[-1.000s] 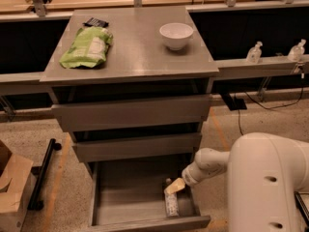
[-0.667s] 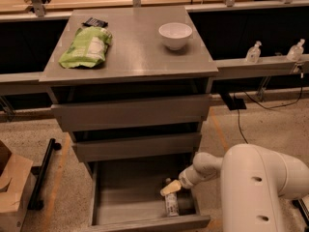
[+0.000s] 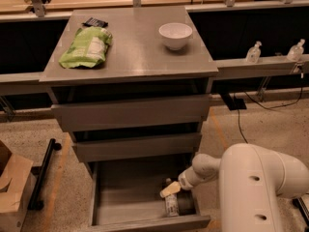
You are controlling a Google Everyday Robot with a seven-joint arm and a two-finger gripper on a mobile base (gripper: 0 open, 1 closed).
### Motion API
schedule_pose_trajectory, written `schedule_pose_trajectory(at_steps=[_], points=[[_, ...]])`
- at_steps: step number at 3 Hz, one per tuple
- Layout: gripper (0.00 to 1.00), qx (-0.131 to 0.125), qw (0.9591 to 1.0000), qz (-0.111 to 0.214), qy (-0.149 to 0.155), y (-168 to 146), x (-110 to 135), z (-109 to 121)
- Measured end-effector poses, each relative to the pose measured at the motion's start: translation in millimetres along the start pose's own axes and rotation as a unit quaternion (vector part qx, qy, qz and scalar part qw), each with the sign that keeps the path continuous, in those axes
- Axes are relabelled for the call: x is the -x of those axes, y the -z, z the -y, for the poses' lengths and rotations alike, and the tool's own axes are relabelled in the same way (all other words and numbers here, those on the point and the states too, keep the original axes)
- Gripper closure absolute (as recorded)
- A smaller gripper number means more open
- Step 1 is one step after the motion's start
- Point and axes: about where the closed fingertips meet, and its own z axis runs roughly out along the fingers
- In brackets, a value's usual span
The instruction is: Pick blue plastic bottle from bottom drawer and place on counter
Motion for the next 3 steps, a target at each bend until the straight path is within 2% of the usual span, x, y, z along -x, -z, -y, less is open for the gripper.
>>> schedule_pose_trajectory(at_steps=[1, 2, 3], points=[[0.00, 0.025, 0.9996, 0.001, -0.010, -21.5, 1.3, -3.0], [0.00, 0.065, 0.9977, -0.001, -0.021, -59.6, 2.1, -10.0], [0.00, 0.080, 0.9961, -0.007, -0.036, -95.7, -1.4, -8.3]])
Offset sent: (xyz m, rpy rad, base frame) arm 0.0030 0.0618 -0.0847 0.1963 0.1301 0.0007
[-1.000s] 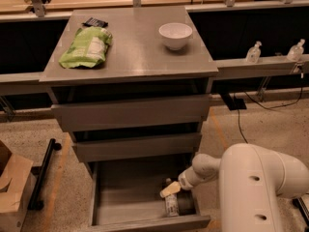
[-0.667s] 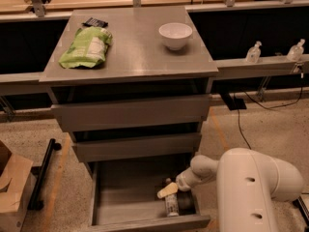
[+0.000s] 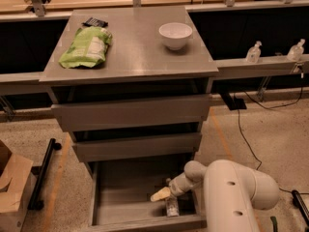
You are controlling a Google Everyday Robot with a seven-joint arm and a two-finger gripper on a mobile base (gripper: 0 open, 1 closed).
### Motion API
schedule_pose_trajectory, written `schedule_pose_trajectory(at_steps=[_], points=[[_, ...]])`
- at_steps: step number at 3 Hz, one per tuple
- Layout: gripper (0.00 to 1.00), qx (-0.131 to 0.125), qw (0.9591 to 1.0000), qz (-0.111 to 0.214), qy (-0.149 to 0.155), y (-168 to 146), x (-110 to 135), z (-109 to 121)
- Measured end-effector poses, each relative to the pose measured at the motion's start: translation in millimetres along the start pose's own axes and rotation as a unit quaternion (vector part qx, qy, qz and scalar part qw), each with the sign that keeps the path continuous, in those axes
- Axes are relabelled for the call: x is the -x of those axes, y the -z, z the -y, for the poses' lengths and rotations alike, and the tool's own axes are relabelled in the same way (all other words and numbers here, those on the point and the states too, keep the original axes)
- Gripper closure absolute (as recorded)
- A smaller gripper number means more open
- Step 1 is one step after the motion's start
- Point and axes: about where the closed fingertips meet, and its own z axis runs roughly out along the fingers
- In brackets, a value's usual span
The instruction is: Pick blue plastic bottle from bottom drawer and place on counter
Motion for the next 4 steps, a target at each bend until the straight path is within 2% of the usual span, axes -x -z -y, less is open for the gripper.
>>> schedule_pose_trajectory(at_steps=[1, 2, 3, 4], points=[[0.17, -0.004, 0.9995, -0.019, -0.023, -31.9, -5.1, 13.9], [0.49, -0.005, 0.9995, -0.019, -0.024, -25.1, -3.2, 9.4], [0.72, -0.005, 0.9995, -0.019, -0.024, -25.1, -3.2, 9.4], [0.96, -0.024, 0.9990, -0.026, -0.028, -11.9, -6.7, 13.6]])
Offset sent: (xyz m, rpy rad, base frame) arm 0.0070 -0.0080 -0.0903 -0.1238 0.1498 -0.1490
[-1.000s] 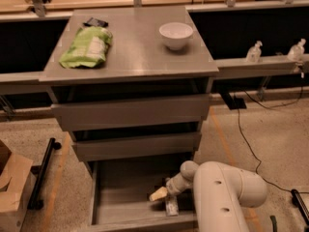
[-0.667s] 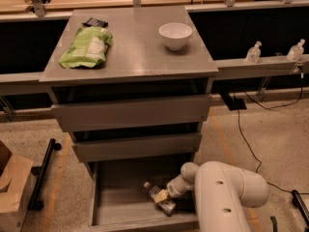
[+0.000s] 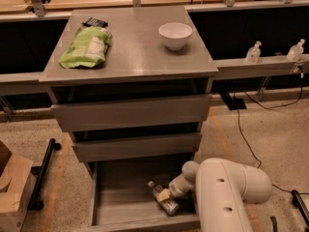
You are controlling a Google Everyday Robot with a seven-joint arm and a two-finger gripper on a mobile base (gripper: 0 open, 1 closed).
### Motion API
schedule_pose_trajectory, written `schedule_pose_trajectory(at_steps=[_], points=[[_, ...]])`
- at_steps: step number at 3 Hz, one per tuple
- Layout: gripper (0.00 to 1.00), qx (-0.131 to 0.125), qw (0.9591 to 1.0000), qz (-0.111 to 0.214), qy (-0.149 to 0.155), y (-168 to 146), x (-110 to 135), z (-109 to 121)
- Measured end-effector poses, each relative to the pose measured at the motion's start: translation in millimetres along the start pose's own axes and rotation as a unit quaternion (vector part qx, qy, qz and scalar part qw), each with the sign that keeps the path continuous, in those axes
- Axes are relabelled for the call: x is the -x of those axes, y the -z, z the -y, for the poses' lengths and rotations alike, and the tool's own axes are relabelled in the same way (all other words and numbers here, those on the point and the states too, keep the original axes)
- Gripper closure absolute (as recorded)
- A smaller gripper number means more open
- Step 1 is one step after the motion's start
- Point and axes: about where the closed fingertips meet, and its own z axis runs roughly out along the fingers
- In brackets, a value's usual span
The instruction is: Pick blue plastic bottle from bottom drawer and place on counter
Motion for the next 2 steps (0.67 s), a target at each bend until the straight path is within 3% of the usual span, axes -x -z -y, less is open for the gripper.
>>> schedule_pose_trajectory(at_steps=[1, 2], points=[[1.00, 0.003, 0.9999, -0.011, 0.009, 36.8, 2.6, -7.9], [1.00, 0.041, 0.9987, -0.015, 0.028, 90.1, -0.2, -27.6]])
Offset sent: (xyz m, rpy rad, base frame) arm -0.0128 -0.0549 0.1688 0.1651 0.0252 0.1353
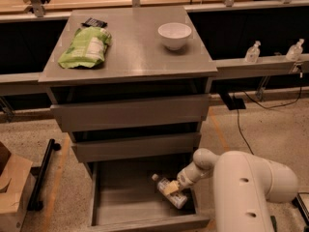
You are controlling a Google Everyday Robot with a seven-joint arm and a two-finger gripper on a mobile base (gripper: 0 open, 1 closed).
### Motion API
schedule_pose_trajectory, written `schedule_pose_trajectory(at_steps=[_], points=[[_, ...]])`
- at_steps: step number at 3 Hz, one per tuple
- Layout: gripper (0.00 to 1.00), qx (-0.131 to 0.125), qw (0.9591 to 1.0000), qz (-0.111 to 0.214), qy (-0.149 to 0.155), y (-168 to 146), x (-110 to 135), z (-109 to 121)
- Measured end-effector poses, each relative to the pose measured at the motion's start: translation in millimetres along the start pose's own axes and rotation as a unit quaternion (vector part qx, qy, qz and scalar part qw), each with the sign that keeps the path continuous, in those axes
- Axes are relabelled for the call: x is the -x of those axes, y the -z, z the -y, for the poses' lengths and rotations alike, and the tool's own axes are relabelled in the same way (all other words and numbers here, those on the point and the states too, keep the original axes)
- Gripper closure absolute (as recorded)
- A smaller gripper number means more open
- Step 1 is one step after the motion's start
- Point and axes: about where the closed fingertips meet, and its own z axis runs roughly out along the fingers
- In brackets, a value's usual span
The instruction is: Pick blue plastic bottle from bottom drawer and place on counter
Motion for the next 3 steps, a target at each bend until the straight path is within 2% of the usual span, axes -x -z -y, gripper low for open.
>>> schedule_pose_trajectory(at_steps=[1, 2, 3], points=[[1.00, 0.021, 0.9994, -0.023, 0.015, 42.4, -23.0, -22.0], [1.00, 0.061, 0.9969, -0.041, 0.029, 81.2, -58.8, -50.9], [1.00, 0.068, 0.9958, -0.042, 0.045, 138.6, -81.8, -71.3]])
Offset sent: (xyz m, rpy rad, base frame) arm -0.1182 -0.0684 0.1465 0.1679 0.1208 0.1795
